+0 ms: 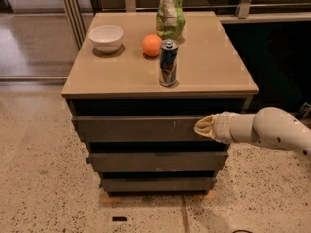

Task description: Close top drawer

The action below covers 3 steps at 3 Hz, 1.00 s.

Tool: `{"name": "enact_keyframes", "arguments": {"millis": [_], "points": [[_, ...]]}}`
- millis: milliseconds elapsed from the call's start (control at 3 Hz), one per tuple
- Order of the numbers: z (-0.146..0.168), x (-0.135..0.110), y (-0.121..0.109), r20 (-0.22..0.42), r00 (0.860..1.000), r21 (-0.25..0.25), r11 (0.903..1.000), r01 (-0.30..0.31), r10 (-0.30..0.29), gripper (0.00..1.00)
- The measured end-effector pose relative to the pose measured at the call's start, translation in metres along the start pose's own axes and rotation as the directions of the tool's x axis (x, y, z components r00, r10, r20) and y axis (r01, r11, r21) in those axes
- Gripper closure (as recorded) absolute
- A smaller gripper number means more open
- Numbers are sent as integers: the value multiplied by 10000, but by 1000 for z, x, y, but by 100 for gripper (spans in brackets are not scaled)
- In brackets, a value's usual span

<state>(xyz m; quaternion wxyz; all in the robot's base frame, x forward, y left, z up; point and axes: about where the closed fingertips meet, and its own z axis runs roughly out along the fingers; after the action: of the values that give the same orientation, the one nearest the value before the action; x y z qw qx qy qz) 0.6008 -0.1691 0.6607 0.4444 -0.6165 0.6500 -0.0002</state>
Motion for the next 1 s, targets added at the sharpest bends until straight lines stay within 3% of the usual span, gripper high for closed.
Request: {"name": "enact_keyframes", "arguments": {"millis": [667,1000], "points": [[-13,-13,-14,-58,9999,-5,9999,-136,136,100],[-11,-19,-9,-189,9972,-698,9948,-739,727,100]]}}
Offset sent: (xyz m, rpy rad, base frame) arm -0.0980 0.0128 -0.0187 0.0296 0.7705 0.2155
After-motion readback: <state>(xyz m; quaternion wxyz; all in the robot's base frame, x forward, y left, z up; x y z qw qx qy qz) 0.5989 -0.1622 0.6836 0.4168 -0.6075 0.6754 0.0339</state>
